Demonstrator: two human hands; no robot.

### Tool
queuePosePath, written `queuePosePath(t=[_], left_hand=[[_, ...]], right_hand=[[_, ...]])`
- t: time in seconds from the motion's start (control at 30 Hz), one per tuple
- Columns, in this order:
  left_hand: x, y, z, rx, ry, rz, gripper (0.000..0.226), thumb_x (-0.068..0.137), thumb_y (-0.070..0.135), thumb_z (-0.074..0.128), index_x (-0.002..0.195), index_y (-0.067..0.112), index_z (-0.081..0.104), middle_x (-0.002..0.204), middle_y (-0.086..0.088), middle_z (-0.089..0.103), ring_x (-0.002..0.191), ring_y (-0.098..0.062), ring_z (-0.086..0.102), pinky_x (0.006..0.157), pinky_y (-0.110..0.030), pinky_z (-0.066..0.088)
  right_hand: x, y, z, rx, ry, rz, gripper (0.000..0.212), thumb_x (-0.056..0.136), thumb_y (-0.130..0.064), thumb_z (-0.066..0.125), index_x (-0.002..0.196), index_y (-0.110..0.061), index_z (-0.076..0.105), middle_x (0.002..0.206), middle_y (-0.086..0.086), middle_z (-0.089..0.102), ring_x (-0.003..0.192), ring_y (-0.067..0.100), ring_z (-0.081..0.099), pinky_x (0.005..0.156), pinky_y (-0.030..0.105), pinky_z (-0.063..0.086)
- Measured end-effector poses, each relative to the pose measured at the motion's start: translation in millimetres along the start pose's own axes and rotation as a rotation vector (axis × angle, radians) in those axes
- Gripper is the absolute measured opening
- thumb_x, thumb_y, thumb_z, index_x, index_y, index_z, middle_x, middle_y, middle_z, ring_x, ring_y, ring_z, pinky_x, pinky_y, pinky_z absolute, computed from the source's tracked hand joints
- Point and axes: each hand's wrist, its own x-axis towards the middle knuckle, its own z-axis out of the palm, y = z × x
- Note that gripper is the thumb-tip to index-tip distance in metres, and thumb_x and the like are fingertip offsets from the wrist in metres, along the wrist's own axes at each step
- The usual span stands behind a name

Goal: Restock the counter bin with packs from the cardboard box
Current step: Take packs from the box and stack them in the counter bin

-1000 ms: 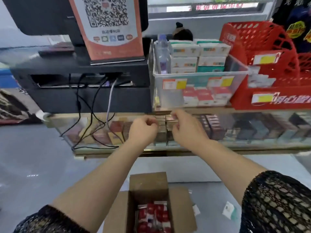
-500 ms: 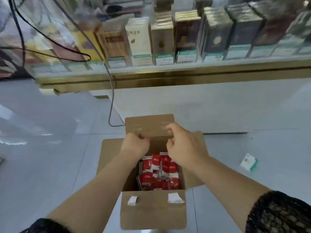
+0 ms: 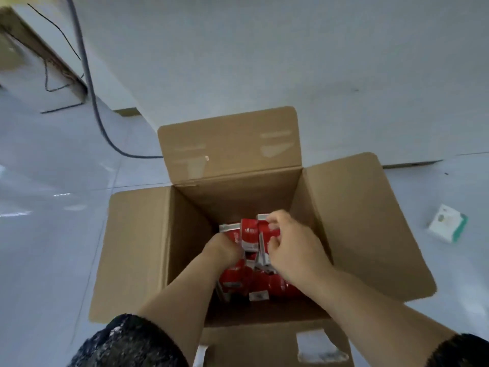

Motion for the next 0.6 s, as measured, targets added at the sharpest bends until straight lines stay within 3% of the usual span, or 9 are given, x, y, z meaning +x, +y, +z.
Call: queuePosePath(t=[0.13, 0.4, 0.6], left_hand=[[46, -17, 28, 0.141, -0.113, 0.016, 0.040, 0.088, 0.027, 0.061, 0.126, 0.013, 0.059, 0.126, -0.010, 0.061, 0.114, -0.029, 0.059, 0.099, -0.040, 0.048], [89, -31, 42, 0.412, -0.253, -0.006, 0.063, 0.087, 0.034, 0.064, 0.142, 0.015, 0.042, 0.142, -0.012, 0.047, 0.126, -0.028, 0.049, 0.103, -0.032, 0.041], [151, -69, 93, 0.481, -0.261, -0.011, 0.074, 0.083, 0.044, 0.063, 0.147, 0.021, 0.033, 0.148, -0.008, 0.040, 0.133, -0.029, 0.041, 0.111, -0.044, 0.034]], right_hand=[[24, 10, 23, -0.016, -0.042, 0.037, 0.037, 0.092, -0.024, 0.055, 0.128, -0.028, 0.045, 0.127, -0.004, 0.059, 0.119, 0.015, 0.055, 0.097, 0.032, 0.047], [60, 27, 59, 0.024, -0.096, 0.143, 0.043, 0.090, -0.023, 0.058, 0.131, -0.023, 0.045, 0.130, 0.002, 0.058, 0.121, 0.024, 0.053, 0.100, 0.035, 0.045], [72, 40, 74, 0.037, -0.134, 0.183, 0.048, 0.088, -0.020, 0.060, 0.133, -0.021, 0.045, 0.132, 0.002, 0.056, 0.122, 0.025, 0.053, 0.100, 0.033, 0.044]])
